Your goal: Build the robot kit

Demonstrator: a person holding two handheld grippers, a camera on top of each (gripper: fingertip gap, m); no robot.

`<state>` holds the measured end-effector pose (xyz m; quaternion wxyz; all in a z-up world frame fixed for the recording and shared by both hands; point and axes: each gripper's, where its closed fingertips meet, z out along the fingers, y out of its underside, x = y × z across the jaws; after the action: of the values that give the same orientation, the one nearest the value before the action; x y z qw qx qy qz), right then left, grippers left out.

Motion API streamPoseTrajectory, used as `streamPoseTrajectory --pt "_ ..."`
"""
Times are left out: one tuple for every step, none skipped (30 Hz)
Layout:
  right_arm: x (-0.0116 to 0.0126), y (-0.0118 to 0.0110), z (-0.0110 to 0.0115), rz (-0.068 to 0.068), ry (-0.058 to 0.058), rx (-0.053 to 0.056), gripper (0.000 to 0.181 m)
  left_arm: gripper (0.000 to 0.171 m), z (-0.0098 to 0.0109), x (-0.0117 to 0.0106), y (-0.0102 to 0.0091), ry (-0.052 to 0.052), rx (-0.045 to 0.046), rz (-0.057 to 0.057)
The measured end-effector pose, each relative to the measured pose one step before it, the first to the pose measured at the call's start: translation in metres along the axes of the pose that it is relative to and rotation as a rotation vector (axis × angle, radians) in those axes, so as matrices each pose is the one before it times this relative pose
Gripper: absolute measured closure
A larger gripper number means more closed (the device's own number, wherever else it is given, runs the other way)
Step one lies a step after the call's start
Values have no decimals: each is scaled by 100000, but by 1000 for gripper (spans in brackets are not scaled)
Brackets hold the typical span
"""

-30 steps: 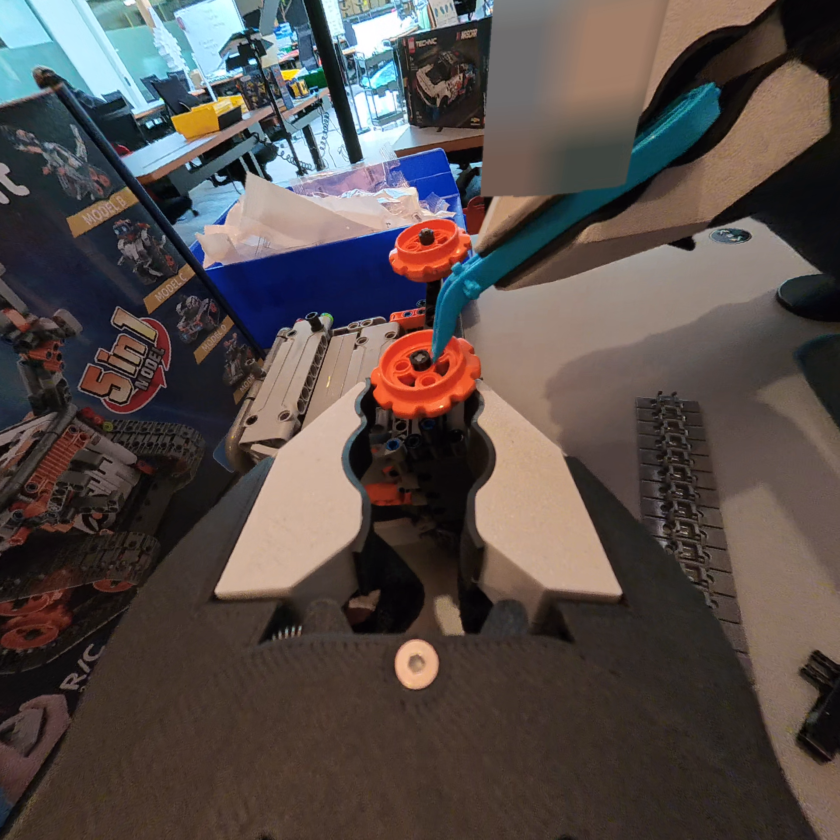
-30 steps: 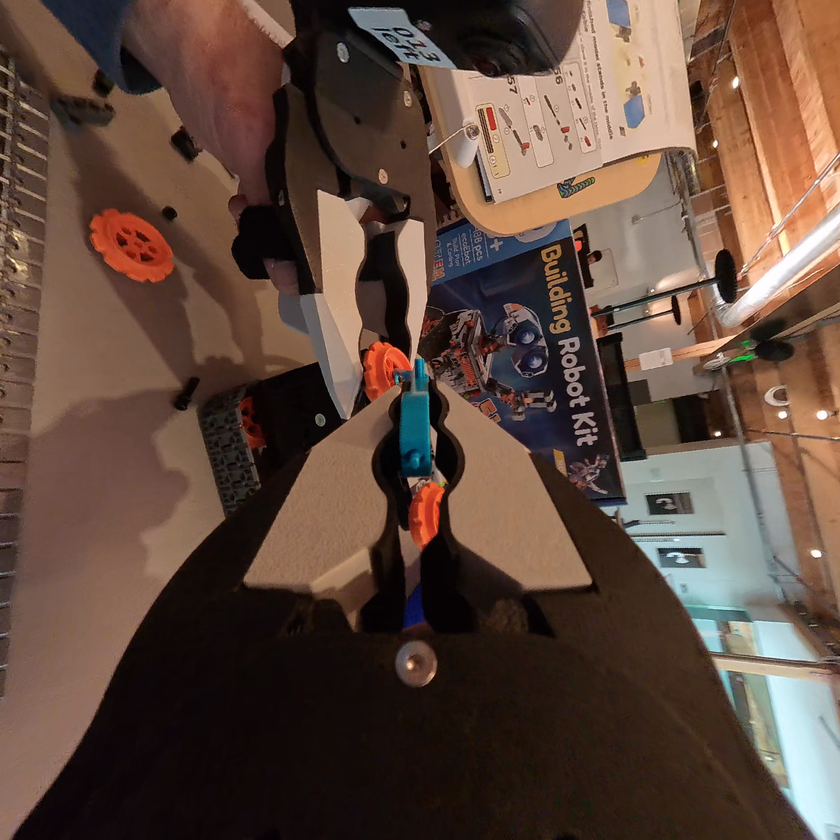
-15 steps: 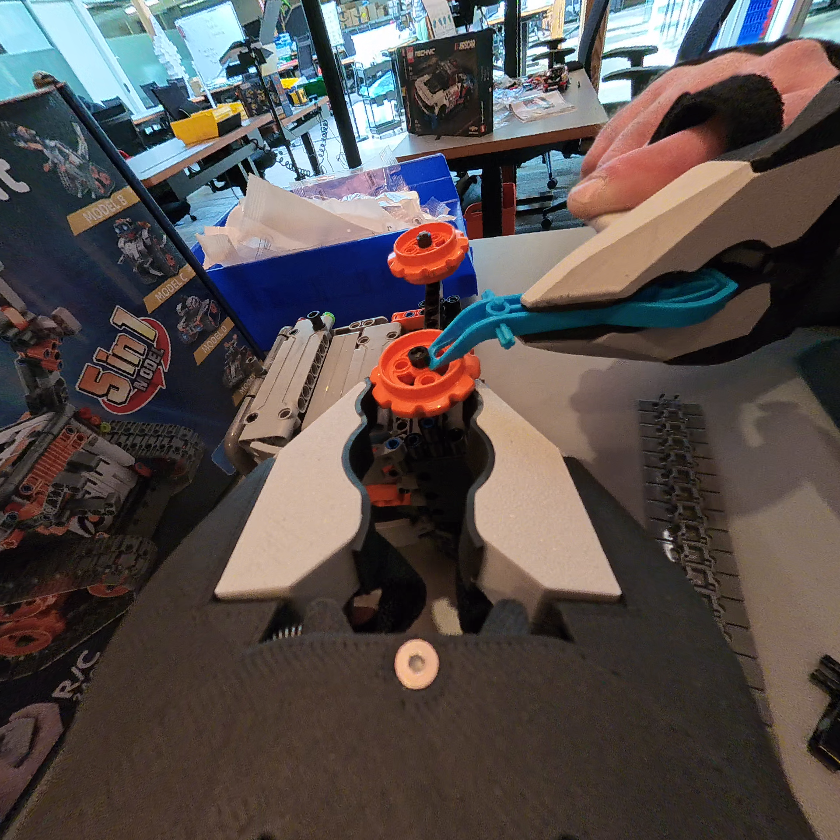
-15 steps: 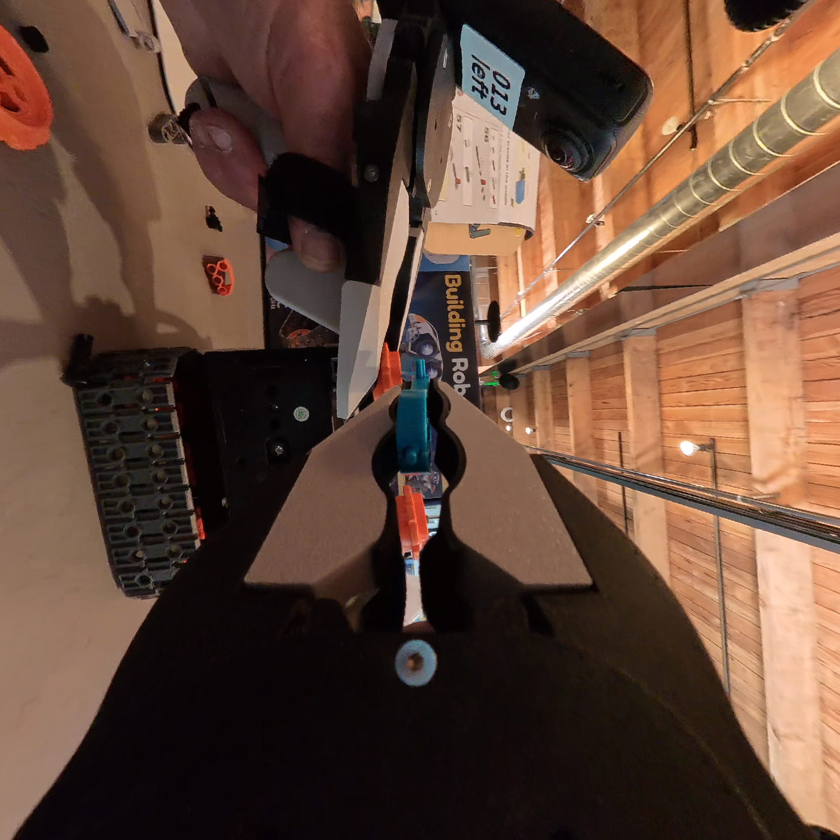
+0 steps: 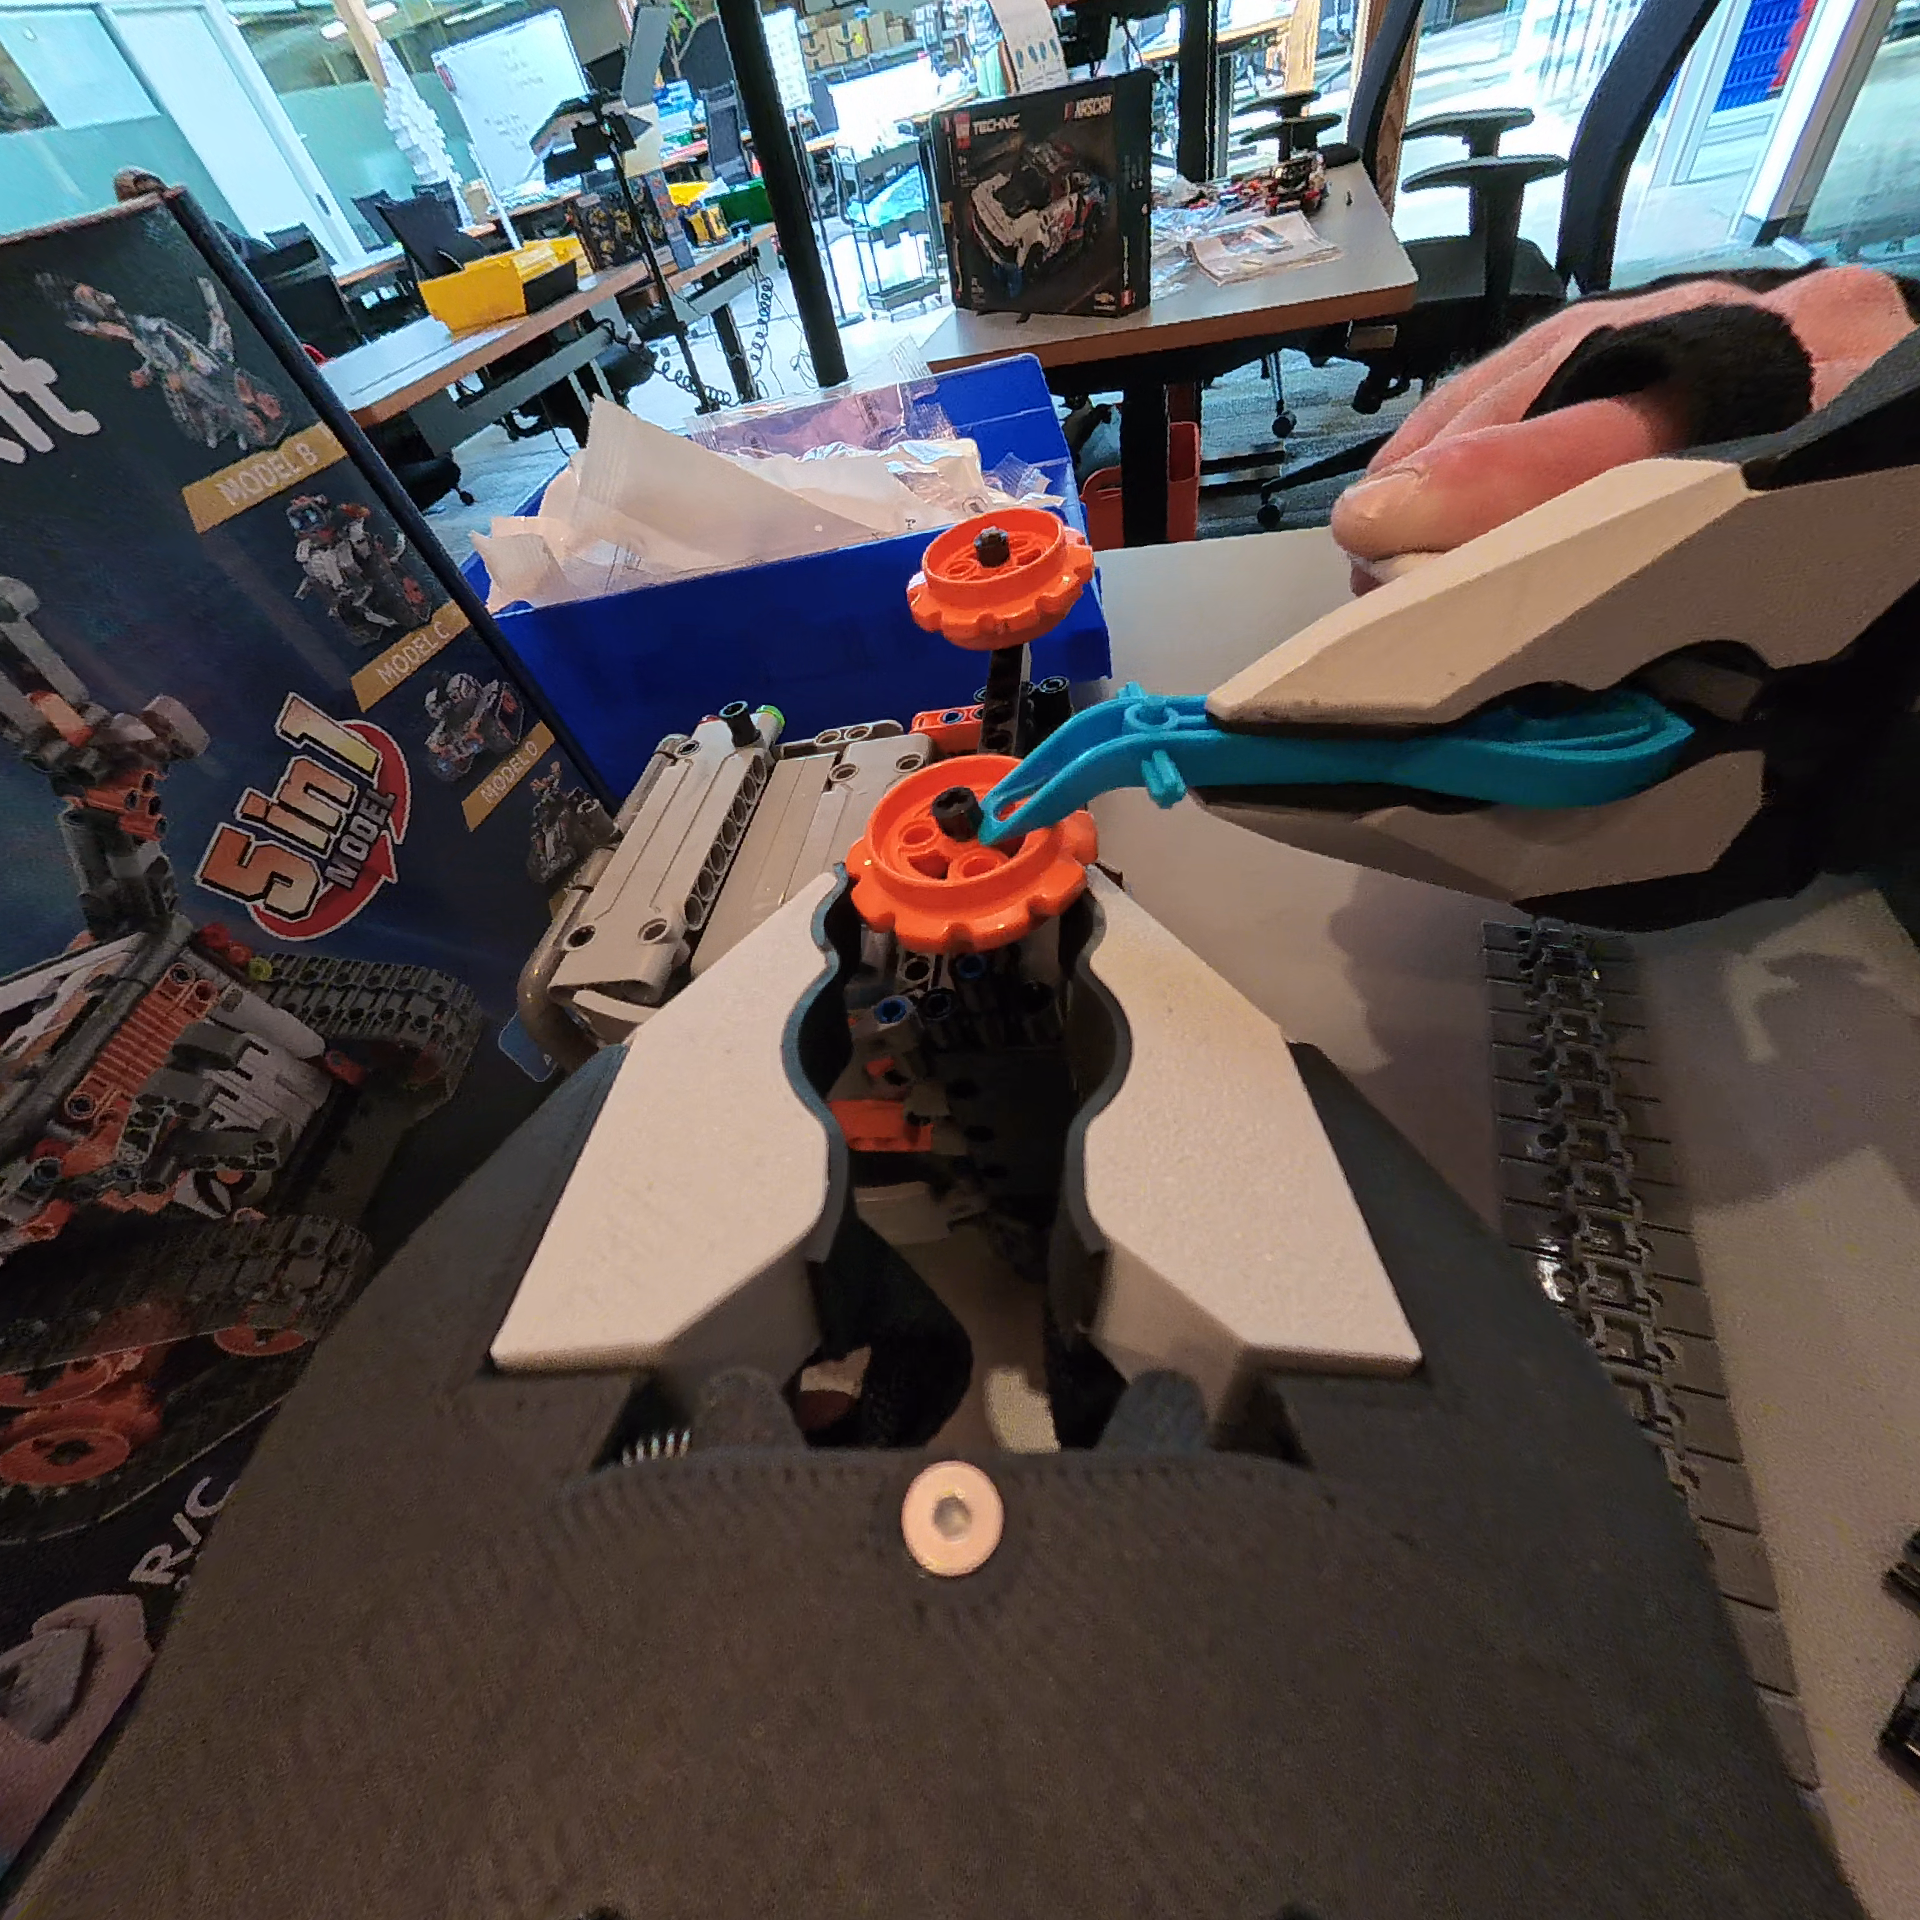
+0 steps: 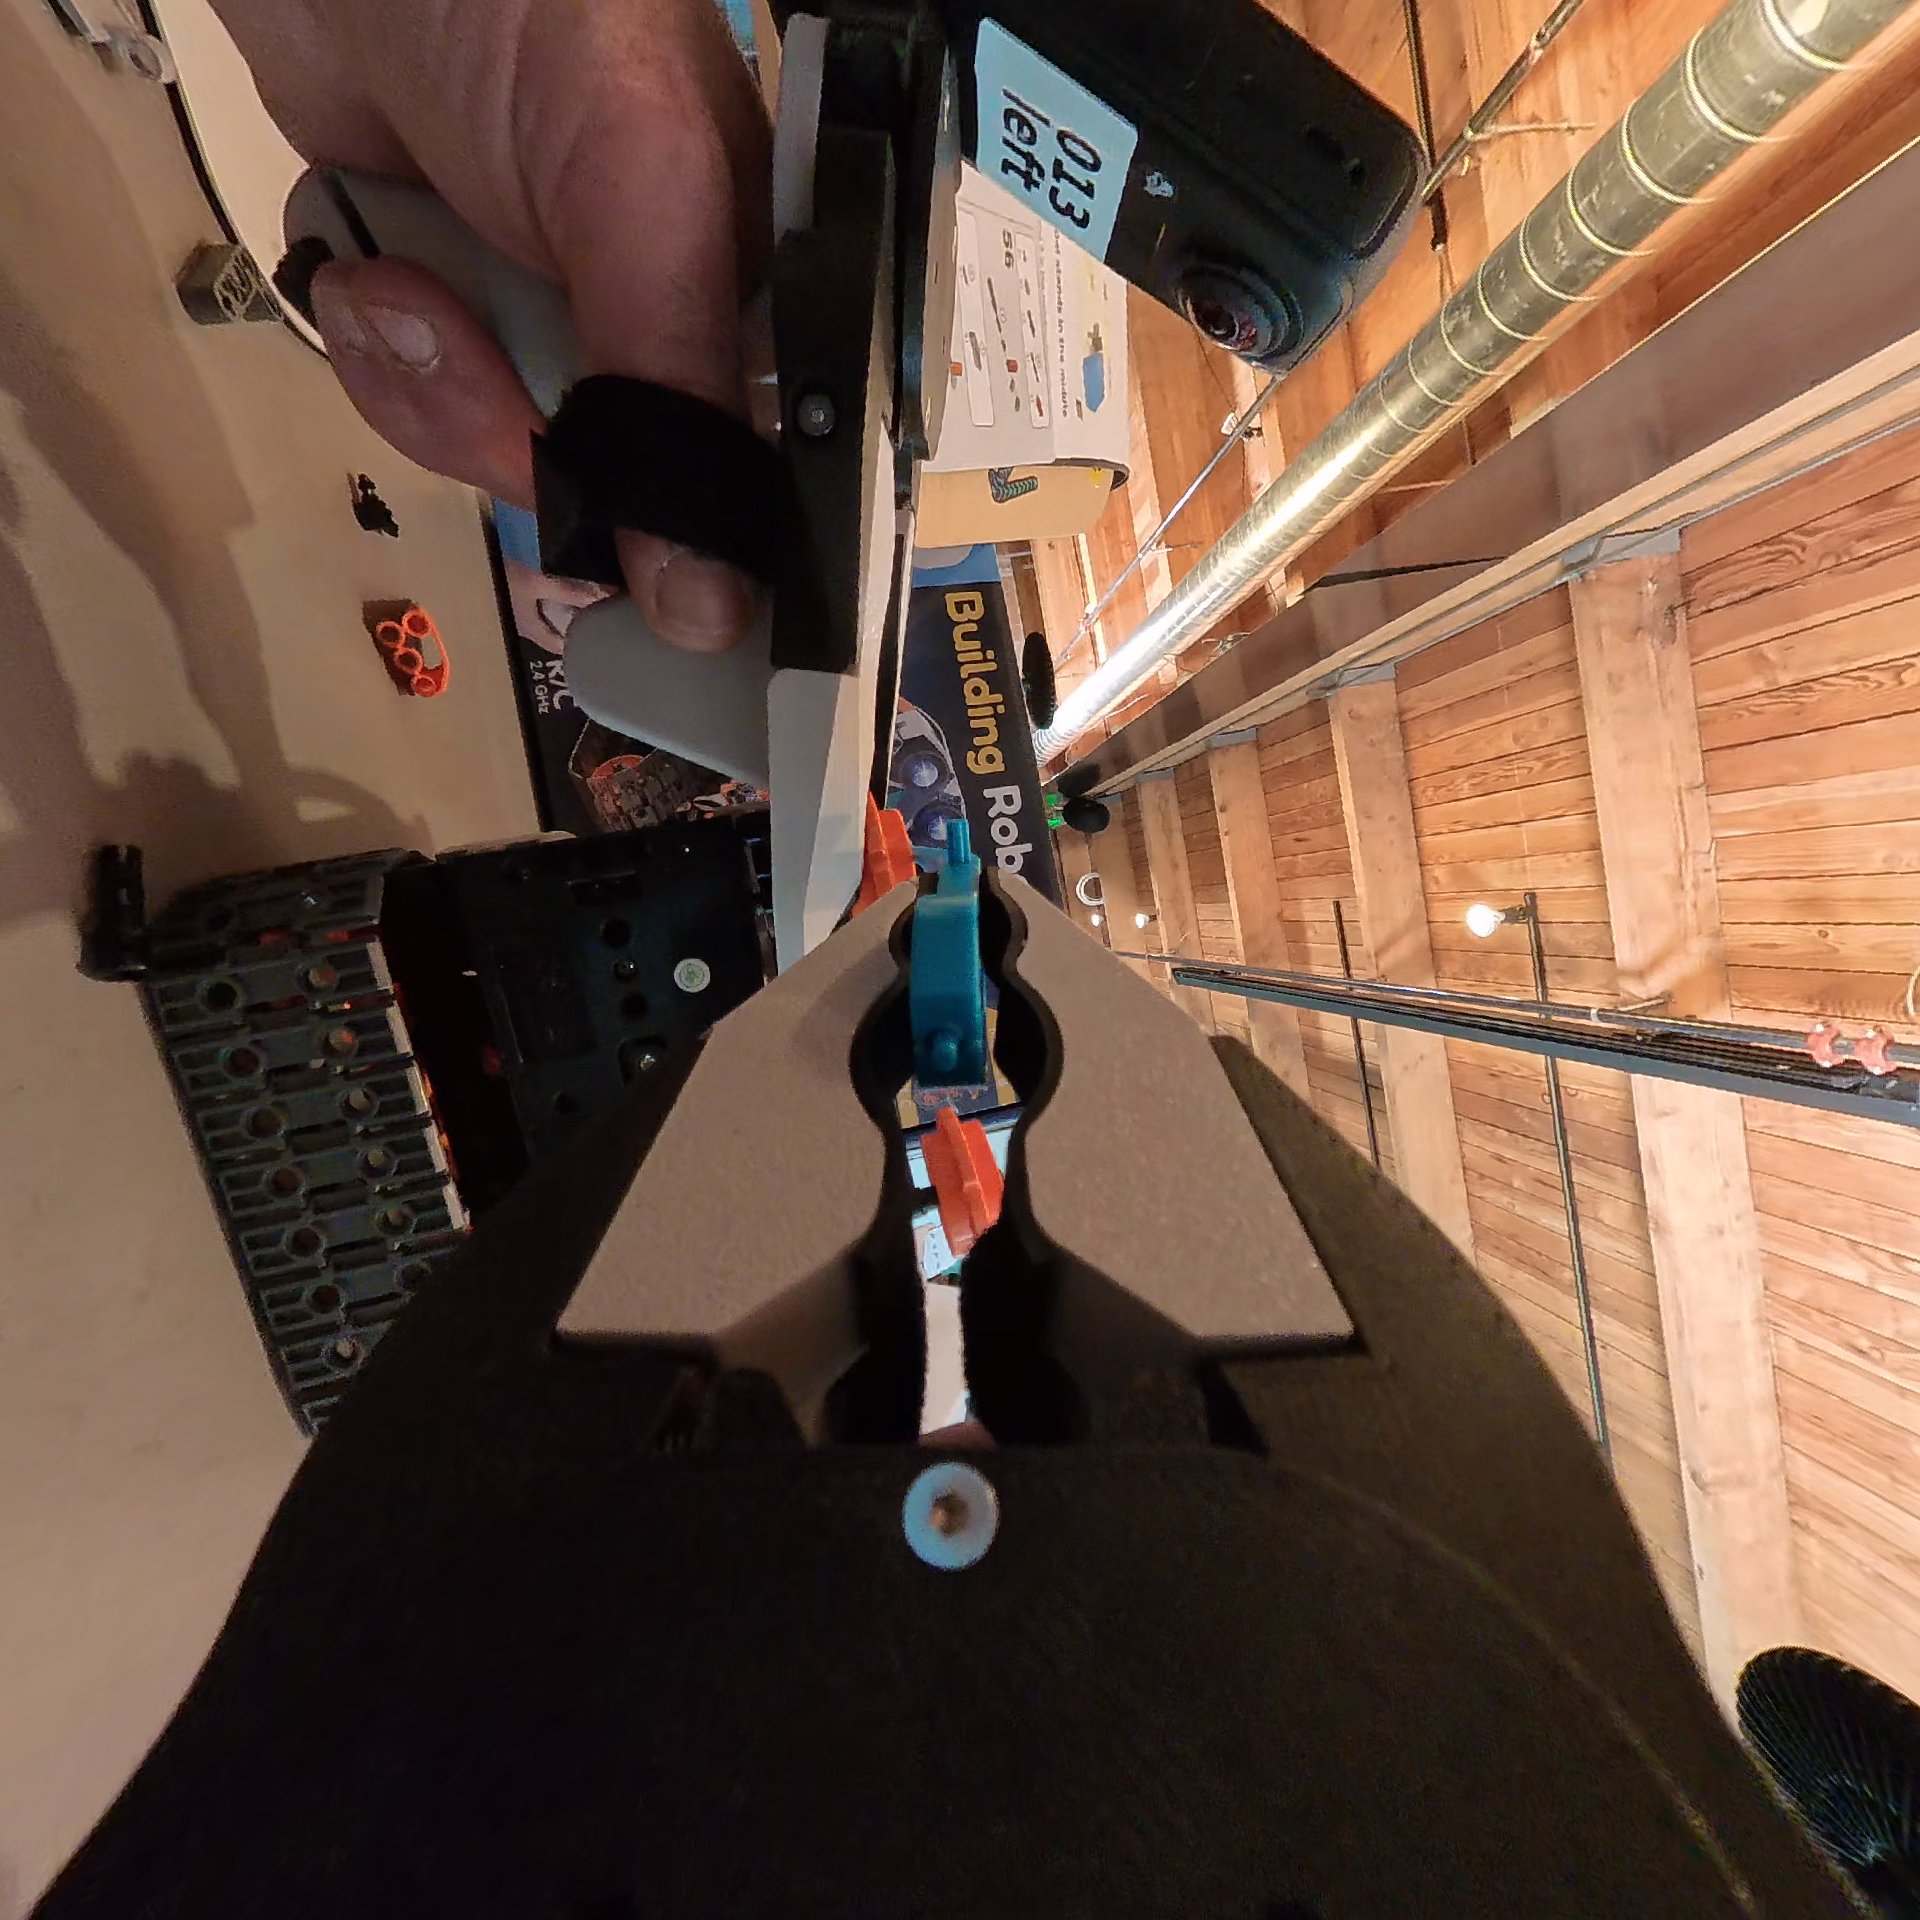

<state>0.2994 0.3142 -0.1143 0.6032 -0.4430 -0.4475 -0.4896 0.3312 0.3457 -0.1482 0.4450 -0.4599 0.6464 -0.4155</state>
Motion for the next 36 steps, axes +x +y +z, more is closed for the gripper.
streamPoseTrajectory --pt "22 45 -19 -71 -24 73 176 134 11 6 -3 -11 -129 219" --pt "-8 -3 -18 80 354 -157 176 134 31 7 -11 -271 0 292" --pt "-20 -30 -32 -471 644 -114 176 134 4 37 -10 163 170 -286" --pt "11 6 -13 7 600 -131 176 134 -21 15 11 396 -134 -167" --pt "-6 6 16 -38 673 -224 176 134 -11 -37 2 -87 -537 491" --pt "-28 -24 27 -625 762 -157 176 134 2 -47 0 -560 -327 680" --pt "-2 12 30 -208 614 -120 176 134 -7 -22 -3 -107 139 -691" --pt "4 17 22 6 547 -188 176 134 11 7 4 378 425 -1158" --pt "-15 -15 40 -696 554 -179 176 134 -10 -36 -2 10 313 -302" --pt "0 7 24 -571 296 -110 176 134 4 -27 -9 -423 86 139" --pt "5 16 24 85 194 -14 176 134 8 -16 1 51 -14 -577" --pt "-27 -8 13 -365 370 135 176 134 -13 -6 9 263 -23 -375" --pt "-8 1 7 -91 116 86 176 133 -7 -27 -1 -303 -72 631" --pt "59 40 -2 1509 -359 -220 176 133 5 10 -8 -268 -34 150" --pt "47 18 0 1534 -152 -401 176 133 19 39 -6 294 85 -706" --pt "-12 -18 -10 546 398 -271 176 133 -1 11 0 347 106 -430" --pt "-4 0 0 1489 234 -139 176 133 -11 11 7 181 -100 36" --pt "38 19 13 1729 -42 -303 175 133 -8 -21 -12 -47 -122 -31" --pt "33 25 19 1255 133 -281 175 133 17 0 -3 71 66 -601" --pt "43 47 33 2933 -106 50 176 133 -5 -21 2 105 289 -640" --pt "119 153 61 6278 -973 -314 176 133 -2 -43 7 128 282 -864" --pt "147 141 68 3877 -700 -1188 176 133 7 3 -4 412 149 -633" --pt "59 50 50 -472 296 -1020 176 133 10 50 -15 184 39 347" --pt "-9 35 1 -266 523 -241 176 133 23 -23 -7 -602 -19 372" --pt "-18 7 -21 -518 240 203 176 133 0 22 -2 64 84 -6" --pt "1 -9 -27 -1580 -28 127 176 133 1 -14 15 -21 -108 -4" --pt "12 43 -4 -687 -337 -31 176 133 -6 -56 3 -251 -343 139" --pt "26 -1 -57 471 -682 407 176 133 -5 2 6 -176 -440 1023" --pt "56 -15 -66 565 -476 191 176 133 0 19 -8 -282 -306 1037" --pt "82 -13 -69 766 -366 46 176 133 -7 -6 -12 -107 -211 455" --pt "72 -98 -107 1574 -873 857 176 133 -13 0 -3 51 -127 185" --pt "248 21 -83 2523 -315 228 175 132 -38 -30 -2 50 -123 224" --pt "409 261 -5 3360 -14 -1018 176 131 -65 -77 -43 -312 1 304" --pt "491 289 15 3898 -152 -989 176 129 -14 -53 16 -316 -399 406" --pt "538 345 12 4686 -447 -1278 175 130 -3 28 -21 -42 -285 453" --pt "366 600 125 5039 -1645 -2894 176 130 25 21 -44 -290 -259 829"
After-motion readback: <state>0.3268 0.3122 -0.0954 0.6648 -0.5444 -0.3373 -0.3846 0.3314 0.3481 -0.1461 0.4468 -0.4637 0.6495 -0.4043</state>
